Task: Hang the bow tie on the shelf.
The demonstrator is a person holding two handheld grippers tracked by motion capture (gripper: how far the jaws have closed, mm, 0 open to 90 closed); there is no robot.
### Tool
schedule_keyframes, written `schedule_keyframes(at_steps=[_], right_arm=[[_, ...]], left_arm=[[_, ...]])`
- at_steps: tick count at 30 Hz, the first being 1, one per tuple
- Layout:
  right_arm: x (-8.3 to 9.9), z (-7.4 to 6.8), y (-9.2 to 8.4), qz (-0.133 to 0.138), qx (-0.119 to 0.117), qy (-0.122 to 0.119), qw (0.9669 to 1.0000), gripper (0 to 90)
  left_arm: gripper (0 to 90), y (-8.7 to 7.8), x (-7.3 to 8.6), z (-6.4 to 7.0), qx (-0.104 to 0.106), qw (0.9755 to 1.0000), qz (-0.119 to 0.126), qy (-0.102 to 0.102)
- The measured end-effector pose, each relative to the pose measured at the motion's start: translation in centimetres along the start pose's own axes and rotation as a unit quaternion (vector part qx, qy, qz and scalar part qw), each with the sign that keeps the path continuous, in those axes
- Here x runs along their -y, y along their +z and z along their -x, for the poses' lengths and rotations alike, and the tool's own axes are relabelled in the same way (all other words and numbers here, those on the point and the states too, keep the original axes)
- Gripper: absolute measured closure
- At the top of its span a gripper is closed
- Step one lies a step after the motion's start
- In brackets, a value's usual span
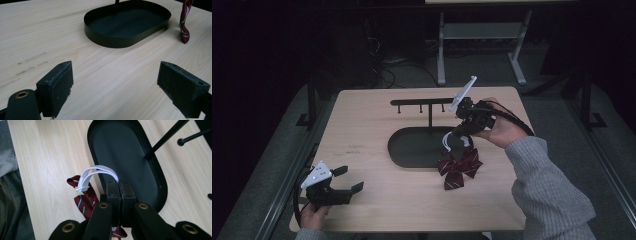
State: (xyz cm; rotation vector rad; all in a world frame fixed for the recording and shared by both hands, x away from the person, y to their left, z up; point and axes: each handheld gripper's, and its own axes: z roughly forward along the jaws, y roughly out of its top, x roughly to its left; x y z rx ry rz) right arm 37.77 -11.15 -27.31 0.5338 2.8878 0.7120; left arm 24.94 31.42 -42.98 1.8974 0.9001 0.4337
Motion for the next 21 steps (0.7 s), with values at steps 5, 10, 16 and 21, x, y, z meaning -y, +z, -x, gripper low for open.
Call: schedule_keyframes(at_steps=[5,10,16,21], right_arm=[[-0.5,0.3,-0.3,0.000,0.002,-0.001,1.0000,88.2],[-1.0,0.7,-0.4,0.001,0.001,-0.002,1.0000,88.2],[-1.7,1.0,-0.4,-0.004,0.001,-0.002,1.0000,88.2],[-2.1,1.3,-0.5,-0.007,0.001,-0.003,1.0000,88.2]], left_arm=[[13.1,0.0,0.0,0.0,0.001,1.0000,0.001,0.000],[13.1,0.0,0.0,0.0,0.000,1.0000,0.001,-0.001],[13.1,0.0,0.0,0.0,0.000,1.0000,0.002,-0.003],[13.1,0.0,0.0,0.0,0.000,1.0000,0.002,-0.003]])
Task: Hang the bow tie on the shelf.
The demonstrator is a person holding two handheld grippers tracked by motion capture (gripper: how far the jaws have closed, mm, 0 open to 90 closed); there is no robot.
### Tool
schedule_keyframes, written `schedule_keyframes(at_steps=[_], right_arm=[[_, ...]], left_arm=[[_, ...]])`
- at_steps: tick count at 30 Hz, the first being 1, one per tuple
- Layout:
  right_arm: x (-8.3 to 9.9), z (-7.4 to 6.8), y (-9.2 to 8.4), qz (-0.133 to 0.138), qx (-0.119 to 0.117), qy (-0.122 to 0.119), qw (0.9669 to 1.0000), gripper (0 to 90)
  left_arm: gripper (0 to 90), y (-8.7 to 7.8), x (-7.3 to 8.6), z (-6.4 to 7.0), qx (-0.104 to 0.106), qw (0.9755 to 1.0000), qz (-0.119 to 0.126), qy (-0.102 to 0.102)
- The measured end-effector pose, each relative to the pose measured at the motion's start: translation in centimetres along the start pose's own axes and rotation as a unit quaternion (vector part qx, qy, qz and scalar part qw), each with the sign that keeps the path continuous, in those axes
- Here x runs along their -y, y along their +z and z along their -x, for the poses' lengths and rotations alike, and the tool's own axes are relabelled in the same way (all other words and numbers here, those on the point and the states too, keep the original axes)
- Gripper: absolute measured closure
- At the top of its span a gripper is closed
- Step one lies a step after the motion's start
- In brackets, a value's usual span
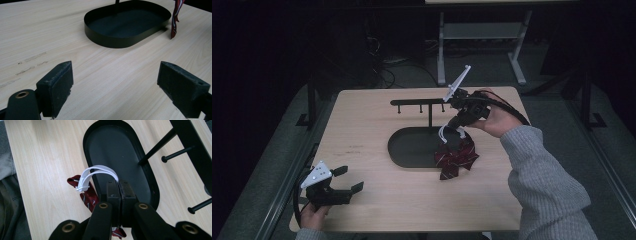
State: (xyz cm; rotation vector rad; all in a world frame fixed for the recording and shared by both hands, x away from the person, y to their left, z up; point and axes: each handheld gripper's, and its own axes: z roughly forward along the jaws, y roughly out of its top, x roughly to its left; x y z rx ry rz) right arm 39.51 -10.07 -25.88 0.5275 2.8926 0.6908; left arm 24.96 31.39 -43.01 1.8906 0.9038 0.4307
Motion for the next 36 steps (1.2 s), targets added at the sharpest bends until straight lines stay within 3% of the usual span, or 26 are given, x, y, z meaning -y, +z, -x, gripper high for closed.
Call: schedule_keyframes(at_steps=[20,36], right_arm=[[-2.4,1.4,0.1,-0.009,0.004,-0.005,0.9999,88.1],[-3.9,2.8,0.1,-0.015,0.010,0.005,0.9998,88.2]], left_arm=[[13.1,-0.1,0.0,-0.1,0.001,1.0000,0.002,-0.002],[13.1,-0.1,0.0,-0.1,0.001,1.0000,0.003,-0.004]])
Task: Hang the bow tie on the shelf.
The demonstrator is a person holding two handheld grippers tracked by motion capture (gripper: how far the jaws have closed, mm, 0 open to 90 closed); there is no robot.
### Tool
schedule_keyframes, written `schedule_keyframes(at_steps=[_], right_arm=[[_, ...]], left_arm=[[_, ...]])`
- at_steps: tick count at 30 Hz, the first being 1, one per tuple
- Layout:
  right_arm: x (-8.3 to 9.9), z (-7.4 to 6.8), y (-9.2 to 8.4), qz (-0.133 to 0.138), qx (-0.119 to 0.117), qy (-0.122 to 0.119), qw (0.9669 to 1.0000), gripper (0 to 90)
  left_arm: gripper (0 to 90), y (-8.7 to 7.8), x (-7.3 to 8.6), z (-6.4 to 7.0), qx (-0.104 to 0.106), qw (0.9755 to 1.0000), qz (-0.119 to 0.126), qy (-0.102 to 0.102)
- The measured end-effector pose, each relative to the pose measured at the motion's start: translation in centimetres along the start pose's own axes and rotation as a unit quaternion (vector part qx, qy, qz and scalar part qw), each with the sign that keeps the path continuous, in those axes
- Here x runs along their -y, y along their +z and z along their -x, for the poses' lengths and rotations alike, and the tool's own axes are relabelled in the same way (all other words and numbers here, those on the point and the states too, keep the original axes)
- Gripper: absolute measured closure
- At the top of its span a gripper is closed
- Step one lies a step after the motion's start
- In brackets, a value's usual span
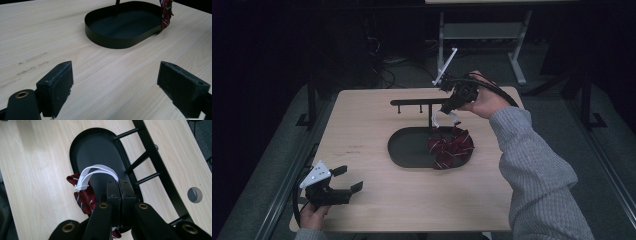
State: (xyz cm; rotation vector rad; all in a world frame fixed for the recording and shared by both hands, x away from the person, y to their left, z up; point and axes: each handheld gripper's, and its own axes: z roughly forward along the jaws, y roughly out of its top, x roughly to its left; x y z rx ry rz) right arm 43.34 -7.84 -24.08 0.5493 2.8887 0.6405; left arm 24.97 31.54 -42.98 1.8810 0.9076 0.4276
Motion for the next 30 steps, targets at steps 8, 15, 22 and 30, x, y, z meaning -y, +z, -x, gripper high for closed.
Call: schedule_keyframes(at_steps=[8,15,22,30], right_arm=[[-0.4,1.2,-0.1,0.001,0.007,0.010,0.9999,88.1],[-0.4,2.2,0.4,-0.006,0.008,0.026,0.9996,88.0],[-0.3,3.1,1.1,-0.016,0.010,0.037,0.9991,87.8],[-0.2,3.8,2.1,-0.021,0.012,0.048,0.9985,87.5]], left_arm=[[13.1,0.0,0.0,0.0,0.001,1.0000,0.001,-0.001],[13.1,0.0,0.0,0.0,0.002,1.0000,-0.001,0.001],[13.1,0.1,0.0,0.1,0.002,1.0000,0.001,0.001],[13.1,0.1,0.0,0.0,0.002,1.0000,0.000,0.003]])
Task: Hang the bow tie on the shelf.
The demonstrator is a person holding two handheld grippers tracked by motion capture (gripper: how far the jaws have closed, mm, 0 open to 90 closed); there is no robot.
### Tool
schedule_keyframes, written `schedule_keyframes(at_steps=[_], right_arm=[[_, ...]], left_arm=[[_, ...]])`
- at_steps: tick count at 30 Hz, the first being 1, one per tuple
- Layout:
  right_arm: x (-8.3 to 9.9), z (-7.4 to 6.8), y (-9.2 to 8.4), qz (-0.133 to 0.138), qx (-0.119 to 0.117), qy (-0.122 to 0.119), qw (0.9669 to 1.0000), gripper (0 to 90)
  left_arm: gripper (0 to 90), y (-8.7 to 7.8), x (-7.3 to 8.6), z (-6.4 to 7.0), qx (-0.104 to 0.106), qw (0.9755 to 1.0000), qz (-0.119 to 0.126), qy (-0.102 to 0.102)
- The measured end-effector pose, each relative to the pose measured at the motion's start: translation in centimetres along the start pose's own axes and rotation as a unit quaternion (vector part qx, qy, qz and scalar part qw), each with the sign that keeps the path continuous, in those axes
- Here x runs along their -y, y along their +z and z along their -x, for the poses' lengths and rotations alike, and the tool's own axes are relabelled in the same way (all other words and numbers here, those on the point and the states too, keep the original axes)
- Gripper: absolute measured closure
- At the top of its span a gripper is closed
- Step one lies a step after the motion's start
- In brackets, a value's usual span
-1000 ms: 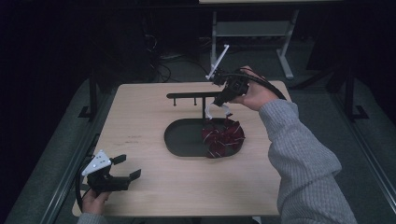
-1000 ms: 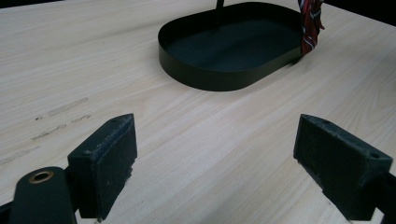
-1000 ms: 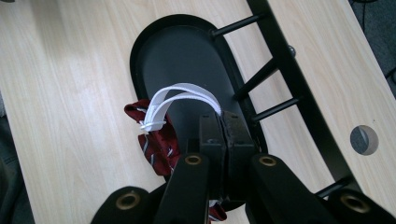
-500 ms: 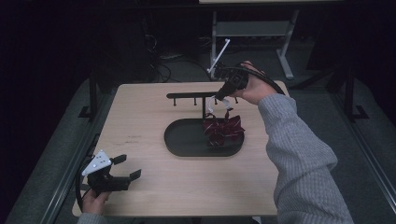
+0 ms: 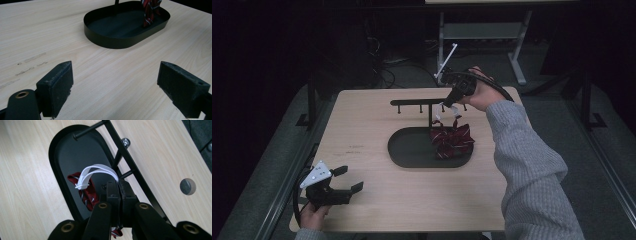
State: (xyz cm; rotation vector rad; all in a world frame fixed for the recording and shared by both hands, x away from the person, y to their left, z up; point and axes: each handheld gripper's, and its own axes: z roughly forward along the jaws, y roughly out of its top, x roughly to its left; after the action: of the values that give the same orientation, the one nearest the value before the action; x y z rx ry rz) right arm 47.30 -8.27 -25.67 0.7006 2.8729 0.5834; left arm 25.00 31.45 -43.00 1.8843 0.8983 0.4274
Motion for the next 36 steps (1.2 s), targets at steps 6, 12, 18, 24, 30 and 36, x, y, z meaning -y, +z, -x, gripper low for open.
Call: schedule_keyframes(at_steps=[6,12,18,24,30,36], right_arm=[[0.2,0.4,0.3,0.002,0.004,0.011,0.9999,87.3],[0.2,0.5,0.5,-0.001,0.005,0.012,0.9999,86.6],[0.2,0.6,0.6,-0.005,0.008,0.013,0.9999,85.0],[0.4,0.6,0.7,-0.007,0.007,0.015,0.9998,83.8],[0.9,0.7,0.9,-0.009,0.001,0.018,0.9998,81.7],[1.2,0.6,0.7,-0.004,-0.004,0.019,0.9998,80.4]], left_arm=[[13.1,0.0,0.0,0.0,0.001,1.0000,-0.005,0.006],[13.1,0.0,0.0,0.0,0.001,1.0000,-0.001,0.004],[13.1,0.0,-0.1,0.0,0.002,1.0000,-0.004,0.006],[13.1,0.0,-0.1,0.1,0.001,1.0000,0.000,0.002],[13.1,0.0,-0.1,0.1,-0.001,1.0000,0.004,-0.002],[13.1,0.0,-0.1,0.1,-0.001,1.0000,0.001,0.000]])
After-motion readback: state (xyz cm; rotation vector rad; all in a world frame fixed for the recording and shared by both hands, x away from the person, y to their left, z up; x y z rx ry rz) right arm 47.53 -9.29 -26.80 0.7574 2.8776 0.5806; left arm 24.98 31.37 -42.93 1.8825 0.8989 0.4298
